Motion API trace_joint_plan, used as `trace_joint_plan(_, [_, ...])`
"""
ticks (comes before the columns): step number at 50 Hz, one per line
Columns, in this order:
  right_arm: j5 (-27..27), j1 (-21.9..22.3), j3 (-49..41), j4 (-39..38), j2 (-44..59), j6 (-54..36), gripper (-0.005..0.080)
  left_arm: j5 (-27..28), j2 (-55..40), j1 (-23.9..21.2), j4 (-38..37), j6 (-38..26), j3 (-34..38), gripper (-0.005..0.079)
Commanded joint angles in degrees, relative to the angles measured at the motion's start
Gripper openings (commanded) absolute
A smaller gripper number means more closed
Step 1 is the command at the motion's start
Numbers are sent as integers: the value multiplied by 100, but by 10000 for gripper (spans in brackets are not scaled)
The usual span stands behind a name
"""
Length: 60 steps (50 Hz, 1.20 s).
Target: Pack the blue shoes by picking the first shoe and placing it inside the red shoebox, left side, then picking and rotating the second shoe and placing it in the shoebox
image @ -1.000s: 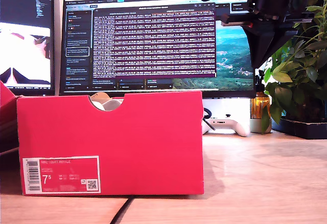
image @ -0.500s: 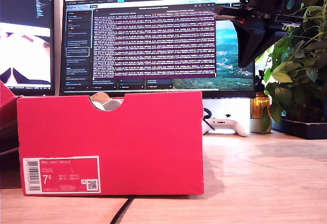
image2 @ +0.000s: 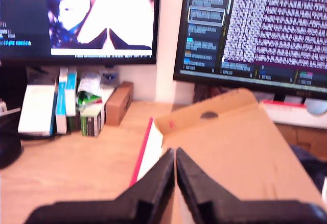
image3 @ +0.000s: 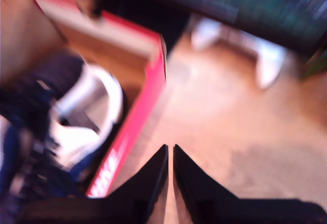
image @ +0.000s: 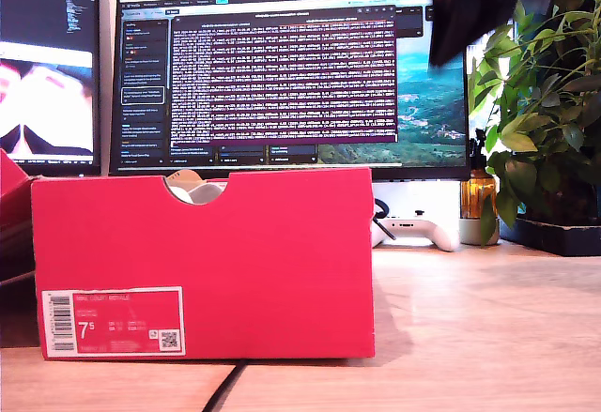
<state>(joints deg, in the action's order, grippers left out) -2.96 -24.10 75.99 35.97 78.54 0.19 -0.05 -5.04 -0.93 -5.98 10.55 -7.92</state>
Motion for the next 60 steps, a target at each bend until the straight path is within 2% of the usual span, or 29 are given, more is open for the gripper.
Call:
trace_joint_plan(1, [2, -33, -101, -48, -149, 61, -2, 4, 232, 0, -70, 28, 164, -19])
trace_joint_plan(9, [-415, -33, -103, -57, -562, 216, -2, 2, 570, 2, -527, -52, 197, -19])
trace_joint_plan(20, [-1473, 46, -125, 389, -1117, 251, -2, 33, 570, -11, -839, -48, 197, -19])
trace_joint_plan(25, [-1803, 219, -293, 411, -1414, 240, -2, 39, 570, -11, -1154, 352, 197, -19])
trace_joint_plan(32, [-1864, 509, -748, 295, -1858, 254, -2, 33, 570, -11, -1635, 350, 197, -19])
trace_joint_plan(44, [-1856, 1084, -2002, -511, -2651, 483, -2, 33, 570, -11, -2212, 350, 197, -19])
trace_joint_plan(60, [-1757, 1115, -2990, -1182, -3333, 494, -2, 33, 570, -11, -2297, 350, 197, -19])
